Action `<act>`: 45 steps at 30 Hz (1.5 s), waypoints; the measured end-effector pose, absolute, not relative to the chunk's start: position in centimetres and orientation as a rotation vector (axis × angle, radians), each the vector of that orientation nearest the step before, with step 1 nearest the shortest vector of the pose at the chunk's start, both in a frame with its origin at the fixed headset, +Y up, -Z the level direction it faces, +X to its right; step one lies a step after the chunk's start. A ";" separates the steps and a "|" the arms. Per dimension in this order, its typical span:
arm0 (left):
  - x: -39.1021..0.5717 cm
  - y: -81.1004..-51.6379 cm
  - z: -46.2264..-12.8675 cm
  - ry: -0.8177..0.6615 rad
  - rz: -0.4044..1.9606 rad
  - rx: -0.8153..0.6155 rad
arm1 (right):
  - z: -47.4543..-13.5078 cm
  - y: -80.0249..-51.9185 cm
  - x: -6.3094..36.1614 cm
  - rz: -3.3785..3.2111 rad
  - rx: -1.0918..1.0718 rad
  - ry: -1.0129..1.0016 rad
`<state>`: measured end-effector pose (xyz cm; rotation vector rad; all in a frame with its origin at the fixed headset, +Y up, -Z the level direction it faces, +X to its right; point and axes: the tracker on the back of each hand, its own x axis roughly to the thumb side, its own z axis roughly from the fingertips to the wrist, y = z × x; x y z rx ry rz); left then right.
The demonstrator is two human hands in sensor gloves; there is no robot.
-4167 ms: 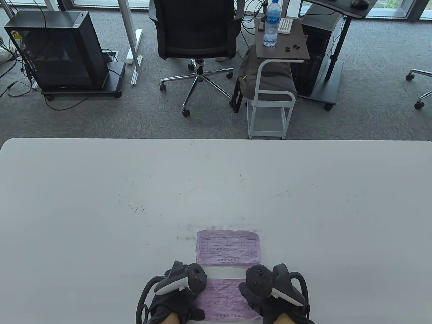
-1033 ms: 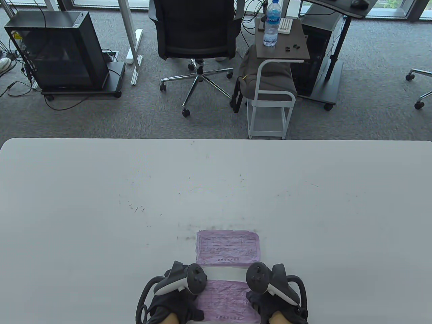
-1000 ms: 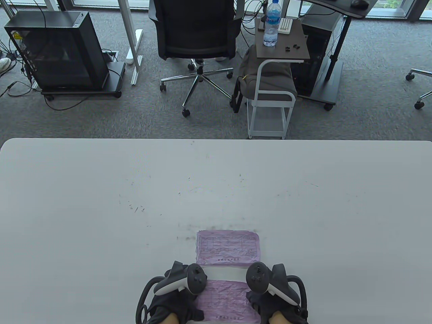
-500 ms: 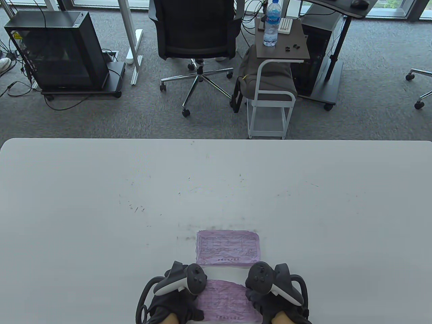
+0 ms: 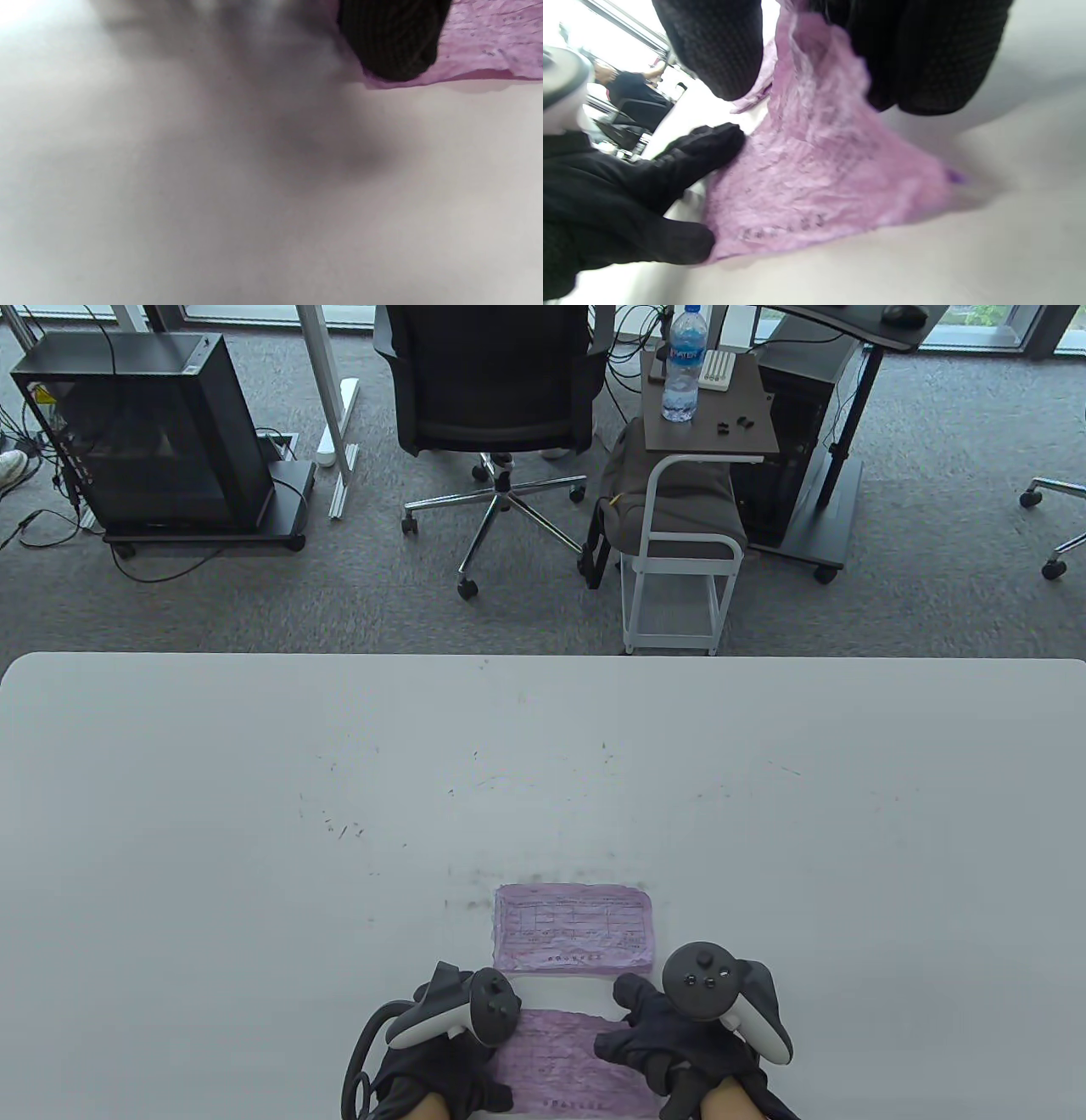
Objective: Flatten crumpled invoices and stack
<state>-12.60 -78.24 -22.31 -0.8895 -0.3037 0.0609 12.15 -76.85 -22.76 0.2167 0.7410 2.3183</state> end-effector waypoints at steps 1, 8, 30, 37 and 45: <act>-12.6 -78.2 -22.3 -0.304 0.061 -0.889 | -22.7 -76.9 12.0 2.345 0.212 0.743; -12.6 -78.3 -22.3 -0.304 0.062 -0.889 | -22.7 -76.8 11.7 2.501 0.115 0.685; -12.6 -78.3 -22.2 -0.301 0.064 -0.894 | -21.7 -72.3 11.3 2.585 0.406 0.008; -13.7 -77.1 -22.7 -0.284 0.280 -0.811 | -20.5 -69.5 10.9 2.643 0.619 -0.241; -16.8 -74.8 -22.9 -0.270 0.831 -0.499 | -20.7 -68.7 14.0 2.114 0.375 -0.235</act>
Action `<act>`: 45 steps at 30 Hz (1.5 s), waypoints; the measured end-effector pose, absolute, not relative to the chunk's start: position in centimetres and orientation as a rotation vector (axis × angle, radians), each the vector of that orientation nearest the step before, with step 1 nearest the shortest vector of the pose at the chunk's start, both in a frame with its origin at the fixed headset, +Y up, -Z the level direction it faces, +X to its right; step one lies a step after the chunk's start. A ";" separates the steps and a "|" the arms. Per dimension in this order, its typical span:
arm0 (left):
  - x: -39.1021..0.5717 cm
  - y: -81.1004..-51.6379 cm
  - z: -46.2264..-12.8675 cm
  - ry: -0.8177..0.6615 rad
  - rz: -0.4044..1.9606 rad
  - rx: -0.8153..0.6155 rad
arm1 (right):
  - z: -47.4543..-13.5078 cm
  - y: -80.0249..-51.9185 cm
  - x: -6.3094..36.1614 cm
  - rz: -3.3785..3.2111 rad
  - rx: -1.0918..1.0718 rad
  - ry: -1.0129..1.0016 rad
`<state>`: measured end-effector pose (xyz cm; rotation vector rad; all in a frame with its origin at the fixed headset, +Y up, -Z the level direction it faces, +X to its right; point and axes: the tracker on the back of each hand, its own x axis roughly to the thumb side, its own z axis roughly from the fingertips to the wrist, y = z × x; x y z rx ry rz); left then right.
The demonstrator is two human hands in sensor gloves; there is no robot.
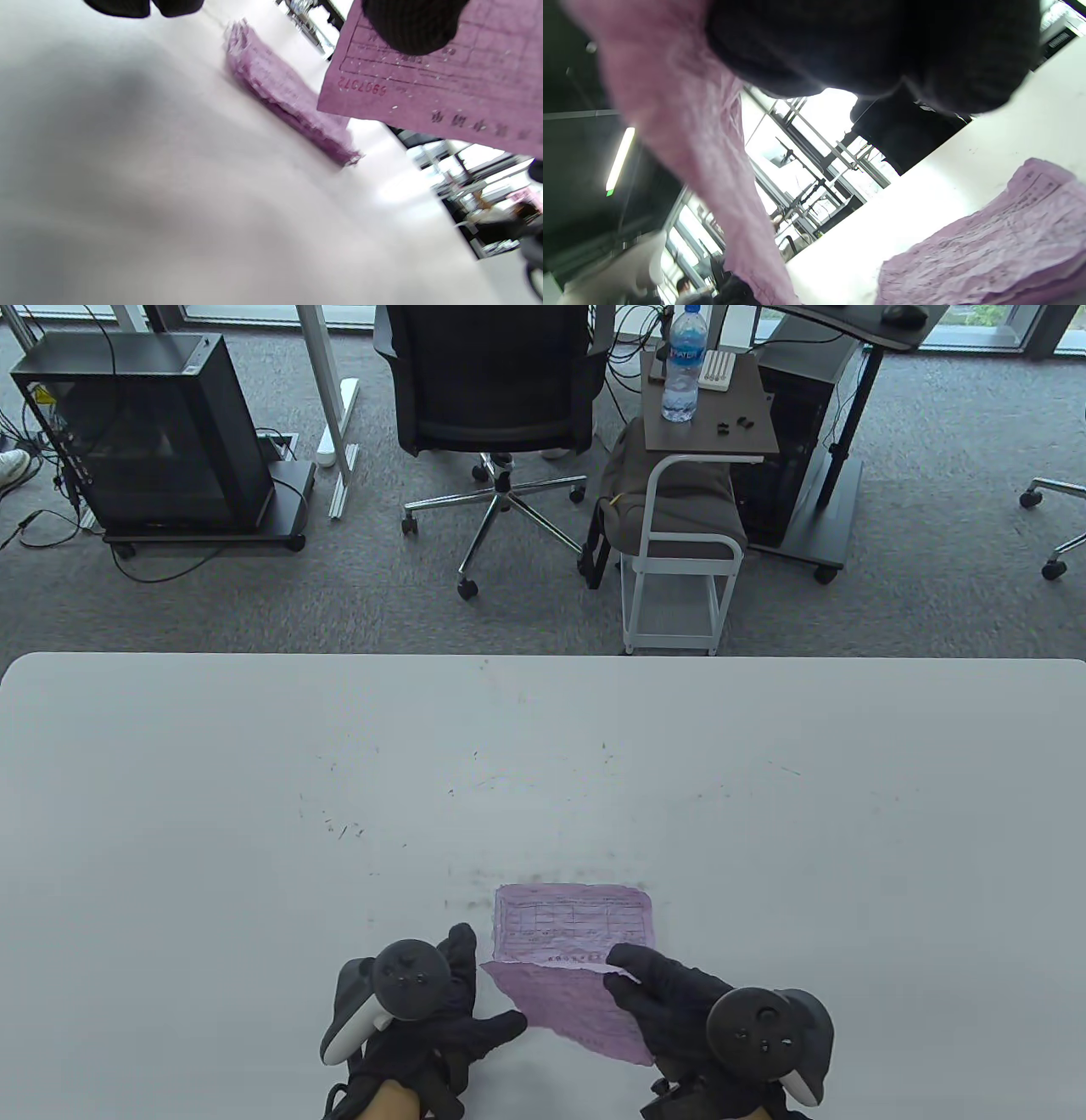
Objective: Flatten crumpled invoices and stack
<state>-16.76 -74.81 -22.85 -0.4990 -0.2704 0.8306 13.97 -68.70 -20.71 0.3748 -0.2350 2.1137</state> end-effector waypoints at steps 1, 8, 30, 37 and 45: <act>-16.9 -74.8 -22.8 -0.282 0.935 -0.484 | -20.9 -69.0 14.5 2.047 0.332 -0.204; -16.1 -75.1 -22.8 -0.373 1.332 -0.492 | -22.0 -71.3 16.2 1.745 0.167 -0.008; -17.1 -72.8 -22.5 -0.376 1.281 -0.204 | -22.3 -72.5 15.7 2.014 0.107 0.084; -16.6 -72.2 -22.2 -0.404 1.069 -0.171 | -22.2 -72.2 16.2 2.061 0.054 -0.001; -14.6 -70.6 -21.8 -0.448 0.890 -0.239 | -22.1 -68.9 15.7 2.173 0.079 -0.050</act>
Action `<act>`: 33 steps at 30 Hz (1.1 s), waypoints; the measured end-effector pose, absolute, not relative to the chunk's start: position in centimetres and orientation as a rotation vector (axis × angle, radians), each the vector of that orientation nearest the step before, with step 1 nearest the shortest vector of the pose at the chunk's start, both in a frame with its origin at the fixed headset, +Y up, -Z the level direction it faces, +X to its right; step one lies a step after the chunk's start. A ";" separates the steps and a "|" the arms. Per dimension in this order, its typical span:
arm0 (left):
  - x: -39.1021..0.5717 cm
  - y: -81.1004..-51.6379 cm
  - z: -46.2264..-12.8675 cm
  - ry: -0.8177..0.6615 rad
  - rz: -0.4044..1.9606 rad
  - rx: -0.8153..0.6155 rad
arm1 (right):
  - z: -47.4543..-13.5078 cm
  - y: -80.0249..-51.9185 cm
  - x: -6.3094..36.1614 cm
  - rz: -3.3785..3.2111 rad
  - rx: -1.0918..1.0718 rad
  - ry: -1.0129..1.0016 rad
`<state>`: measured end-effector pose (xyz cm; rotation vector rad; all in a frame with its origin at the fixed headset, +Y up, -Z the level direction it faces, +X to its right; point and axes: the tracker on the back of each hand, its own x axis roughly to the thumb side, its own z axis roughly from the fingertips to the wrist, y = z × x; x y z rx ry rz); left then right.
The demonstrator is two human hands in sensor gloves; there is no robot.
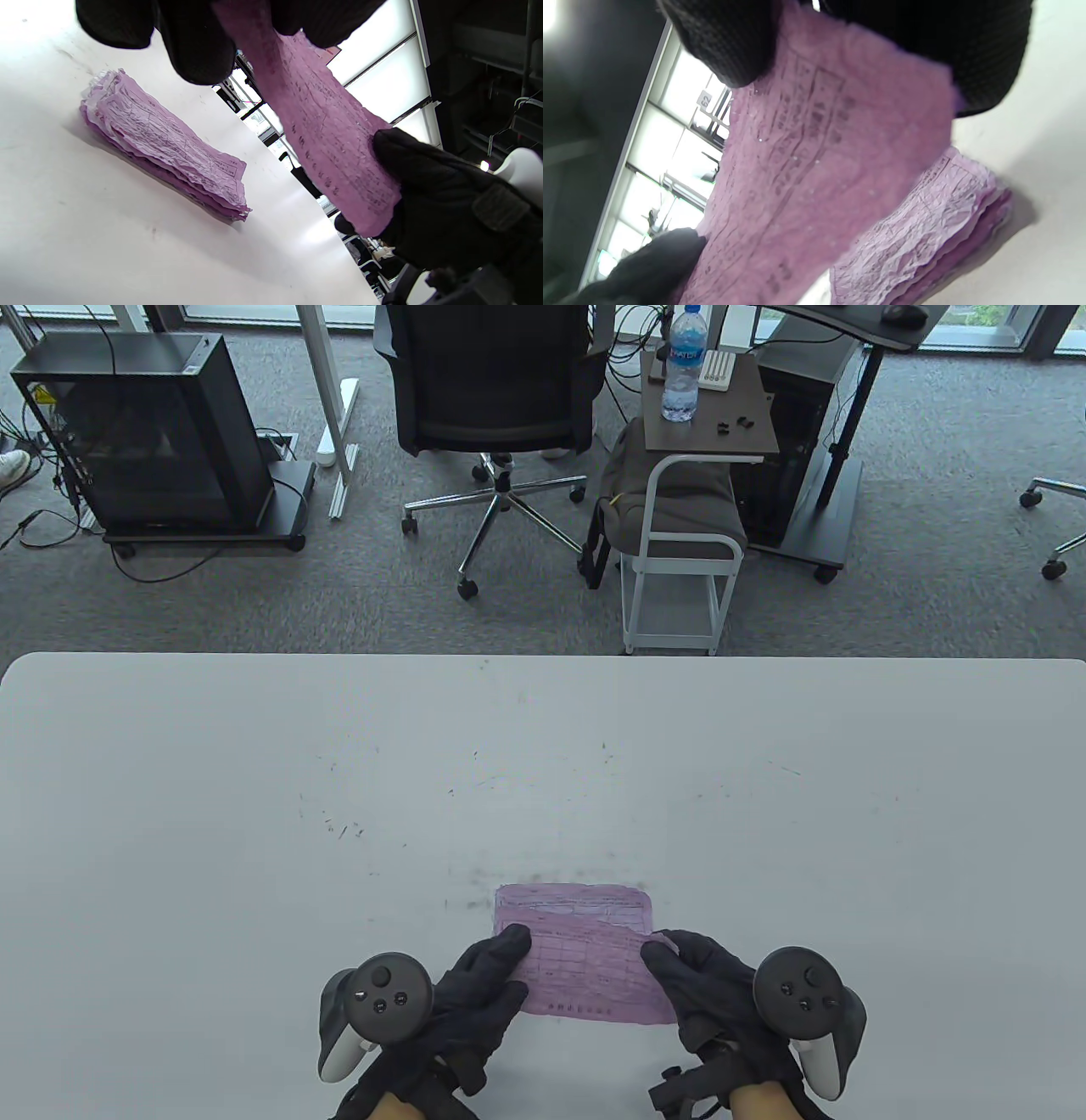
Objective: Flatten crumpled invoices and stack
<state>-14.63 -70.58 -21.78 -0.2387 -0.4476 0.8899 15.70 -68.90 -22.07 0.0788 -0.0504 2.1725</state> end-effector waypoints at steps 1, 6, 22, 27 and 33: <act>-14.5 -70.2 -21.8 -0.441 0.852 -0.231 | -22.2 -68.4 15.5 2.235 0.081 -0.040; -13.9 -69.2 -22.9 -0.416 0.710 -0.248 | -23.7 -67.3 14.7 2.386 0.128 -0.049; -10.2 -74.8 -29.9 -0.325 0.272 -0.439 | -31.7 -74.0 11.7 2.834 0.081 0.140; -9.8 -76.0 -30.3 -0.327 0.200 -0.433 | -32.3 -75.3 10.3 2.945 0.126 0.163; -9.3 -77.6 -30.3 -0.329 0.166 -0.507 | -32.6 -76.3 8.6 3.191 0.258 0.202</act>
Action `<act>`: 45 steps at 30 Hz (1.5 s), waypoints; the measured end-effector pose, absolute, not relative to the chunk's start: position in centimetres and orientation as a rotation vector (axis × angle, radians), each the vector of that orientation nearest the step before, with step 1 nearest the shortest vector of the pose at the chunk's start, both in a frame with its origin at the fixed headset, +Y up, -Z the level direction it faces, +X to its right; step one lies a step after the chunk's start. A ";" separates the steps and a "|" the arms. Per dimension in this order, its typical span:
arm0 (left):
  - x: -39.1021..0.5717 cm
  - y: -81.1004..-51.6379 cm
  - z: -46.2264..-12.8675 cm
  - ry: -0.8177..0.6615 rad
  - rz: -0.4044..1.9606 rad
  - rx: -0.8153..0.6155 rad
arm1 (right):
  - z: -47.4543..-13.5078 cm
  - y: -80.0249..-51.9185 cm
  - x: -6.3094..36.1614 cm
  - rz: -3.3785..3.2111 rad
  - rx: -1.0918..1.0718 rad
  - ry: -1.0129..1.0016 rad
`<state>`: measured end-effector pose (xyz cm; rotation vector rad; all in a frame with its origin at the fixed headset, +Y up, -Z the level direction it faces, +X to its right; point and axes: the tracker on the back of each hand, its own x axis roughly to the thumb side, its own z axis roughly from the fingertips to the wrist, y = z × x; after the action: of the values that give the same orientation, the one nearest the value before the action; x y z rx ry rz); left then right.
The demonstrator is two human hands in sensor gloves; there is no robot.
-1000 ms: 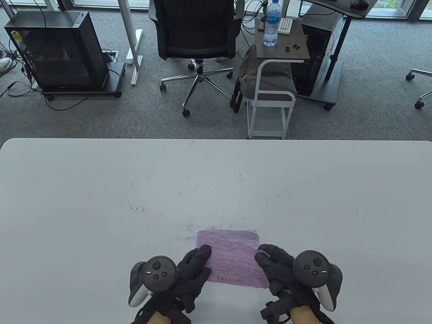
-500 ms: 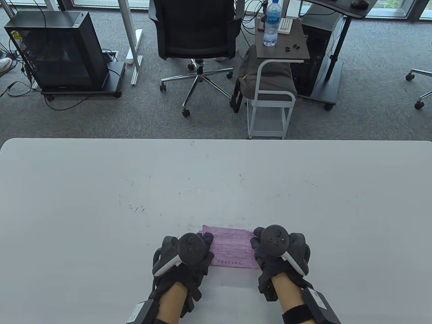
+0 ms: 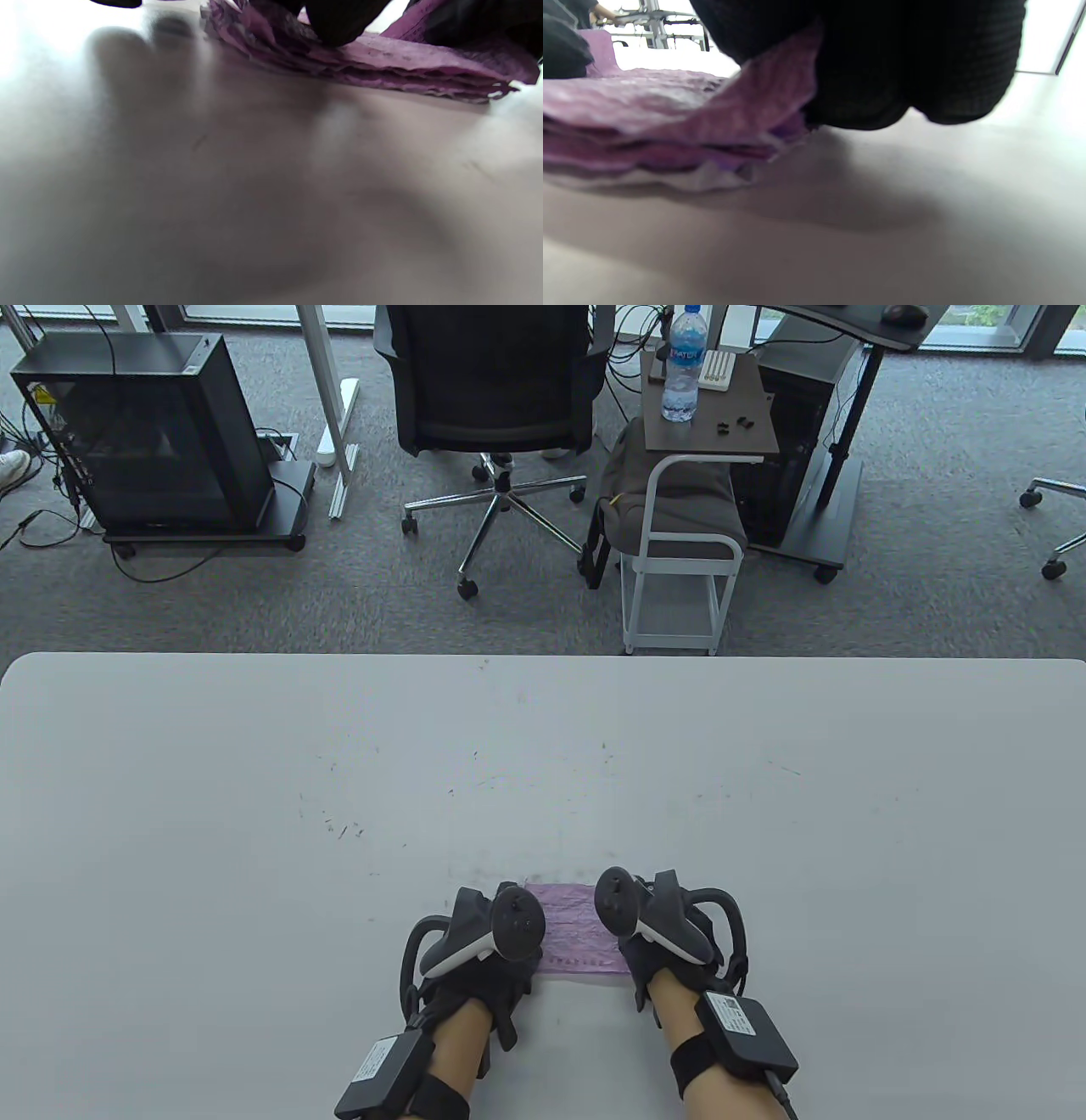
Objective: Flatten crumpled invoices and stack
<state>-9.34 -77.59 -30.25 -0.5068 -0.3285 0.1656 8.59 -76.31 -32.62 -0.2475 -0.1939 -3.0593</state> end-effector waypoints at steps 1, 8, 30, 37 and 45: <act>-9.3 -77.8 -30.3 -0.321 0.140 -0.523 | -32.6 -76.5 8.2 -3.035 -0.256 -0.196; -10.1 -78.1 -30.3 -0.256 0.127 -0.538 | -32.6 -76.7 7.7 -2.870 -0.133 -0.180; -15.3 -76.9 -29.8 -0.003 1.035 -0.422 | -28.3 -76.3 15.5 -3.835 0.087 -0.298; -14.6 -77.5 -29.7 -0.019 1.130 -0.441 | -28.5 -76.3 13.6 -3.876 -0.119 -0.415; -16.7 -77.8 -29.6 0.004 1.226 -0.398 | -28.4 -76.4 14.8 -3.905 -0.034 -0.353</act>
<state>-16.66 -77.79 -29.64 -0.3979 0.0035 1.2257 14.83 -76.38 -28.42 -0.0338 -0.3531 -3.9046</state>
